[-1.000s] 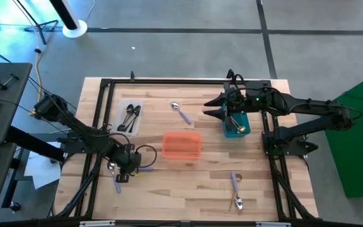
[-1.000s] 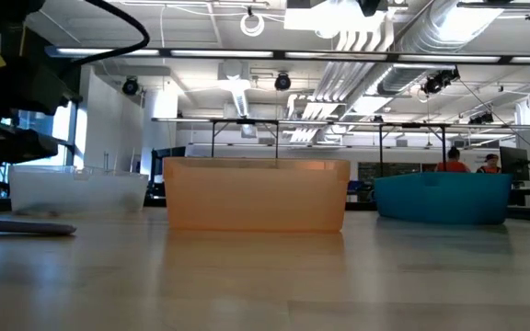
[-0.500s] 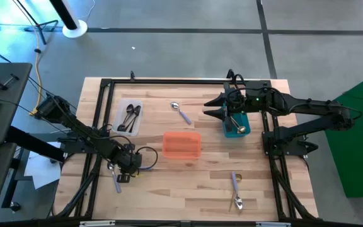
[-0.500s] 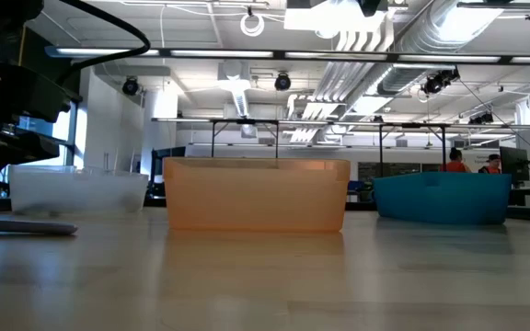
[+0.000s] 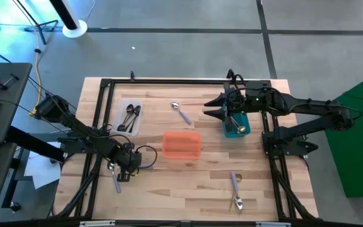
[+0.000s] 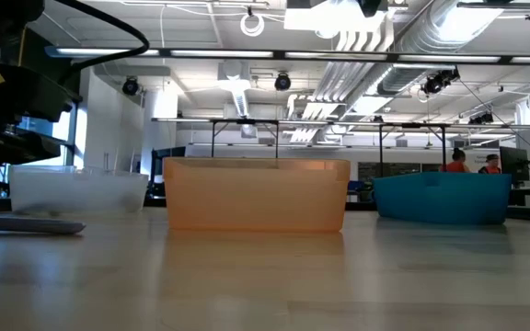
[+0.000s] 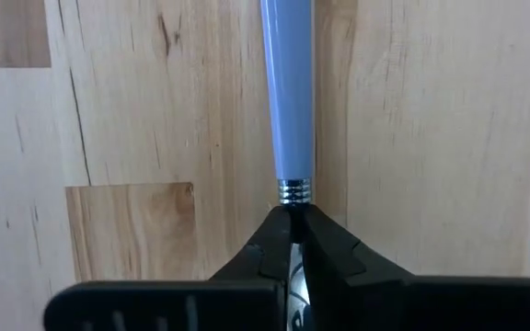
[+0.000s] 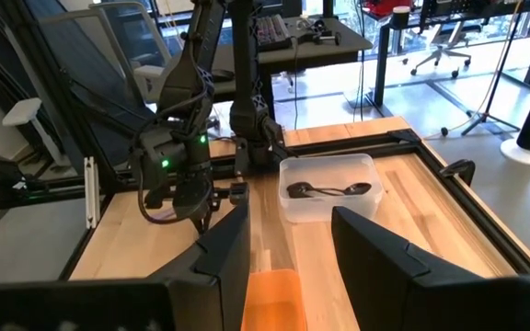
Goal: Sort silverware by color (type)
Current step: Put the bottom left violet spoon into the orange bin
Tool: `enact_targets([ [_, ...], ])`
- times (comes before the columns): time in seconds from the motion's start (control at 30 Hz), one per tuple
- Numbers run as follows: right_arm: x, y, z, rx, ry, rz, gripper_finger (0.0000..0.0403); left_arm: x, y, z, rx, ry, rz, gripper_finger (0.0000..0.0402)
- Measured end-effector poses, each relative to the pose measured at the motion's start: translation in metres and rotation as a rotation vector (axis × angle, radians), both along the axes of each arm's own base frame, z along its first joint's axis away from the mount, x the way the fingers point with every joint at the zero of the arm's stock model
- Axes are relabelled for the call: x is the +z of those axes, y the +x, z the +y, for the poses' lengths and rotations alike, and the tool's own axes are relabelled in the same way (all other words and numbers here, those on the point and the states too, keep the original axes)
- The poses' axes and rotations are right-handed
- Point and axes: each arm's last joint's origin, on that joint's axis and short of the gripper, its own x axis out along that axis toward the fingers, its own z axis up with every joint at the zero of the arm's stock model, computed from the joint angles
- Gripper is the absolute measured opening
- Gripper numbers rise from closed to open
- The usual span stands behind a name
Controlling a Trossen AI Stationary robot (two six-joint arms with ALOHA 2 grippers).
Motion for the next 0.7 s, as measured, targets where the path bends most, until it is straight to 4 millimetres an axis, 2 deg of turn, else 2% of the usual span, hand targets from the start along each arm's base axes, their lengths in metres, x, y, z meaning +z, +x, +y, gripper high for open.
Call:
enact_targets([
  [0.7, -0.001, -0.0002, 0.0, -0.001, 0.001, 0.01, 0.014, 0.0028, 0.0019, -0.0014, -0.017, -0.023, -0.032, 0.0001],
])
